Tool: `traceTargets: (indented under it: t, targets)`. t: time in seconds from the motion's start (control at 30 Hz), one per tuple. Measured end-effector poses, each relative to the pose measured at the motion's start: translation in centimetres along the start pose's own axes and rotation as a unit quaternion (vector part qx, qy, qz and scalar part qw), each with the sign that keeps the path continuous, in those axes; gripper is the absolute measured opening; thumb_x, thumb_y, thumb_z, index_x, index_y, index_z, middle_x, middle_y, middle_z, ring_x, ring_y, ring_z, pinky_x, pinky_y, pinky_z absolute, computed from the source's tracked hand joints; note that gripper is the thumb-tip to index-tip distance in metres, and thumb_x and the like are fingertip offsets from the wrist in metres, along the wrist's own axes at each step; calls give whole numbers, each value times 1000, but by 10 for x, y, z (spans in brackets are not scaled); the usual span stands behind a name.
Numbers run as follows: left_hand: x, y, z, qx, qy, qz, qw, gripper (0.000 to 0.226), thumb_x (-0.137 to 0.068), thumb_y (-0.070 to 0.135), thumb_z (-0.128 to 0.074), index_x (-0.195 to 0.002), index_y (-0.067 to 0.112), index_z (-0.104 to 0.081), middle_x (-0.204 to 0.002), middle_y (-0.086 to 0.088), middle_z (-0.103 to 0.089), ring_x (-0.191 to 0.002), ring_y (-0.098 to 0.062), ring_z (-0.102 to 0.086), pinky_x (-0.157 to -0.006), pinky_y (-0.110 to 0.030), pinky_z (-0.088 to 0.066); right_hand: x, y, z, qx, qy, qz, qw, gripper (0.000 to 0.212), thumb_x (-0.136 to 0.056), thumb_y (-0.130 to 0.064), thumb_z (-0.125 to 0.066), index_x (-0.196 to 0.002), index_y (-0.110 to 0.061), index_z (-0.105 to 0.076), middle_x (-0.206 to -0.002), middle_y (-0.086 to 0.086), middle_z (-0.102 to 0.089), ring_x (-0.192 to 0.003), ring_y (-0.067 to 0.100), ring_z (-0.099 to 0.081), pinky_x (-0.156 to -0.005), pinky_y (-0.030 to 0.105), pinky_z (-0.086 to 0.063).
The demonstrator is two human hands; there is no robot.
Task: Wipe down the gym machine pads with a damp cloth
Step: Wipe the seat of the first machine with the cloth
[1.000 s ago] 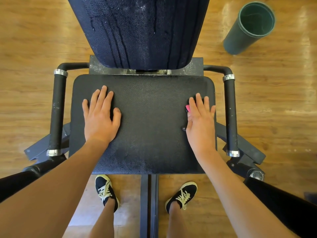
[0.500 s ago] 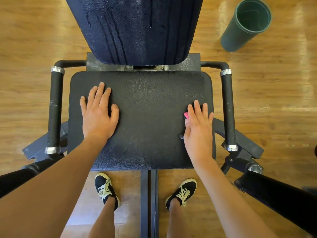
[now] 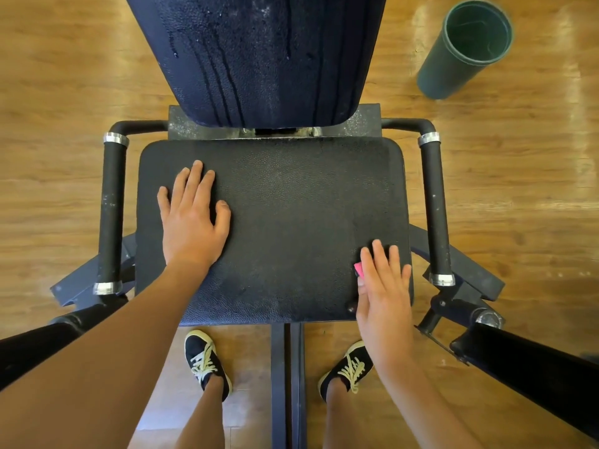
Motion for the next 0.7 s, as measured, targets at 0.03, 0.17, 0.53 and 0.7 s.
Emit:
traceTargets:
  t: [0.03,0.17,0.53,0.7]
  targets:
    - [-1,0,1,0,-1,0,1000,54,-102,39,-36,-151,17,-43,-167,-1,-29,-155,-21,-18,-126,-53,-7,-1,-1,0,-5,3,-4,1000,83,-76,8,-78,-151,-5,-46,-161,16,-38,-152,39,-24,-120,58,-15]
    - [-2,-2,3,-1,1,-1,1000,54,-102,39,-36,-151,17,-43,-167,-2,-29,-155,-21,-18,-125,-53,-7,-27,-8,2,-19,10,-5,1000,74,-85,5,-72,-152,-4,-43,-163,15,-34,-154,39,-20,-122,54,-9]
    - [1,-3,3,-4,-5,1,1000,54,-103,40,-34,-152,18,-40,-167,-1,-28,-155,-20,-17,-126,-52,-5,4,-4,0,-32,16,-8,999,75,-83,4,-74,-152,-6,-45,-162,14,-37,-153,36,-24,-121,55,-14]
    - [-2,-2,3,-6,-5,2,1000,55,-103,40,-35,-152,17,-41,-167,-2,-28,-155,-21,-17,-125,-50,-4,9,0,-4,-28,24,6,999,70,-86,6,-70,-151,-7,-47,-161,11,-40,-153,34,-27,-122,55,-18]
Point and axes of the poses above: each hand's wrist, its own x-axis away from the middle knuckle, its own z-axis out of the back of the hand, y = z × x, the point moved 5 cm from there along -x, towards the middle knuckle
